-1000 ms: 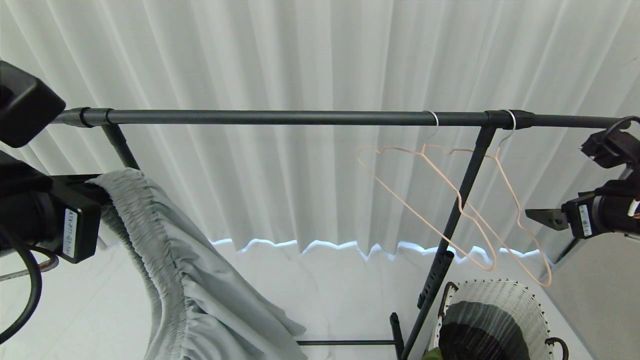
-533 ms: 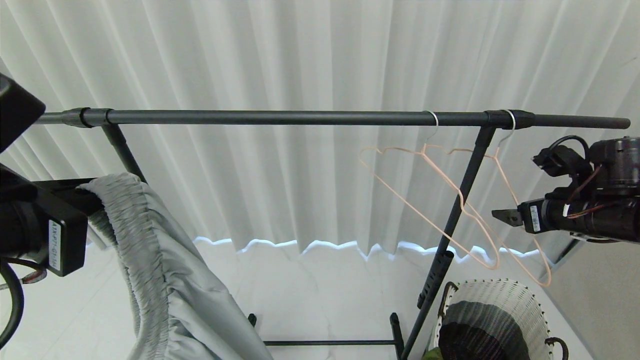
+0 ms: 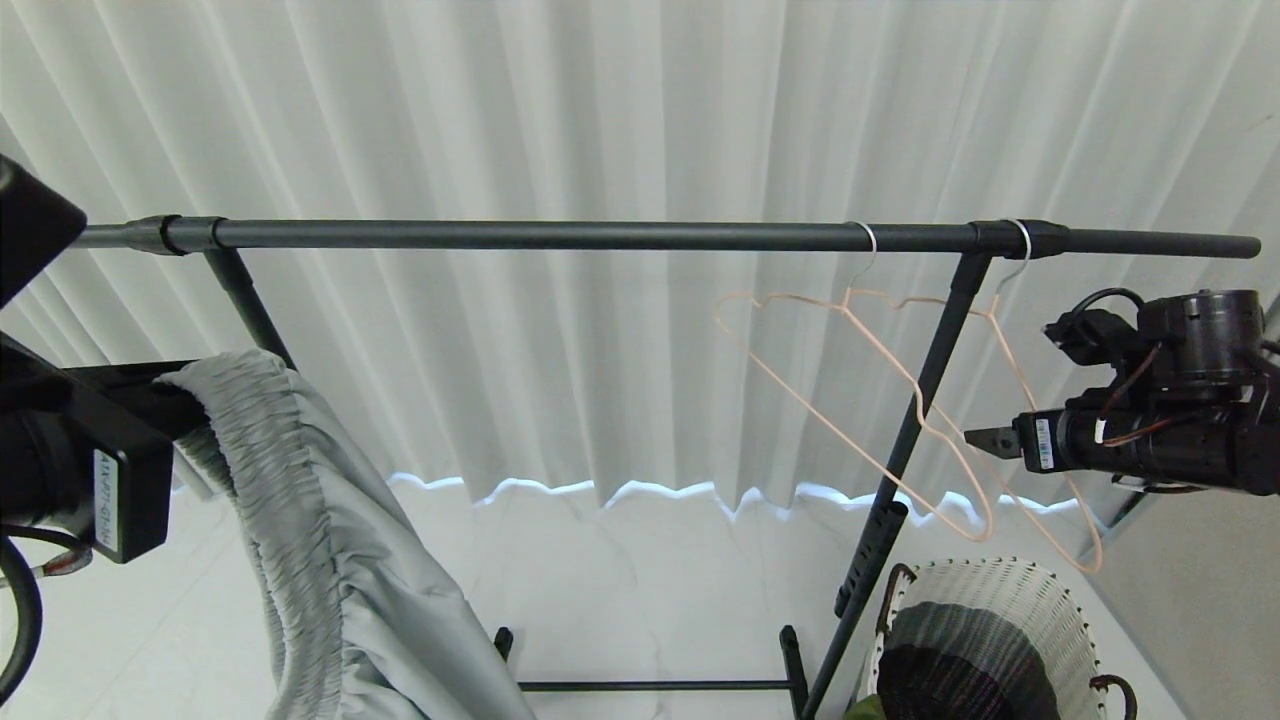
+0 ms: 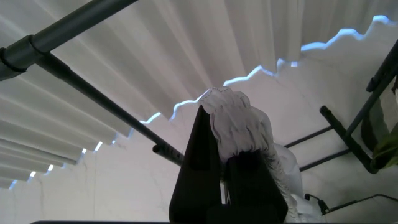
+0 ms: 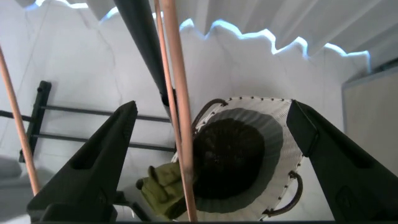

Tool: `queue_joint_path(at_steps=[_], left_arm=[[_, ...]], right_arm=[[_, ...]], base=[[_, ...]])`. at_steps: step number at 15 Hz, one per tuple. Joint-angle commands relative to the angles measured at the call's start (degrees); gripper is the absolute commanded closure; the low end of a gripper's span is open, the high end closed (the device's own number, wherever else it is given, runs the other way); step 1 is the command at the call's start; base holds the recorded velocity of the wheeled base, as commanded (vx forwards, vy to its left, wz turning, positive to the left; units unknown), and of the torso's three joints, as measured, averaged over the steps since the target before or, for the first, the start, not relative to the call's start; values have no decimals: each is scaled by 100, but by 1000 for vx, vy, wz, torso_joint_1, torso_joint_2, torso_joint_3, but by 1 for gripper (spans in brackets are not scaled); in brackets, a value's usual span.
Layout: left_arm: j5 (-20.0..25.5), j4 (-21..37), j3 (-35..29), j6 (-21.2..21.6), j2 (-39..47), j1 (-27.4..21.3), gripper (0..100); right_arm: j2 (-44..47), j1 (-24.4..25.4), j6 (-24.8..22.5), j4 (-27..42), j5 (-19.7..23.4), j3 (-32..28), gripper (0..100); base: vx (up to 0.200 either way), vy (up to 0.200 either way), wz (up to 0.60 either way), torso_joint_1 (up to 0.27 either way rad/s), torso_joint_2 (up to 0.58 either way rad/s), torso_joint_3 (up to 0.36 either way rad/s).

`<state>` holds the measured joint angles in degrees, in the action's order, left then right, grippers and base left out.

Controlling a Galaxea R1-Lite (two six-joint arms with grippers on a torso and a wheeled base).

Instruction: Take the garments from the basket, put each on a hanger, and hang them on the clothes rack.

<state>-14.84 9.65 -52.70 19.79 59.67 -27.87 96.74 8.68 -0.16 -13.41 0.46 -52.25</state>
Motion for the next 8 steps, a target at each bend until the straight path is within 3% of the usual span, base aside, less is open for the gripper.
queue_joint_path(at_steps=[1, 5, 6, 8], left_arm=[[-2, 1, -3, -1, -17, 1, 100], [-2, 1, -3, -1, -43, 9, 100], [-2, 1, -3, -1, -43, 1, 100], [-2, 1, -3, -1, -52, 9, 100]], right_arm=[[46, 11, -2, -4, -2, -5, 0], [64, 11, 7, -4, -20, 13, 0], [64, 11, 16, -4, -20, 31, 100], [64, 46, 16, -4, -20, 13, 100]], base=[[0, 0, 0, 0, 0, 0], [0, 0, 0, 0, 0, 0], [0, 0, 0, 0, 0, 0], [0, 0, 0, 0, 0, 0]])
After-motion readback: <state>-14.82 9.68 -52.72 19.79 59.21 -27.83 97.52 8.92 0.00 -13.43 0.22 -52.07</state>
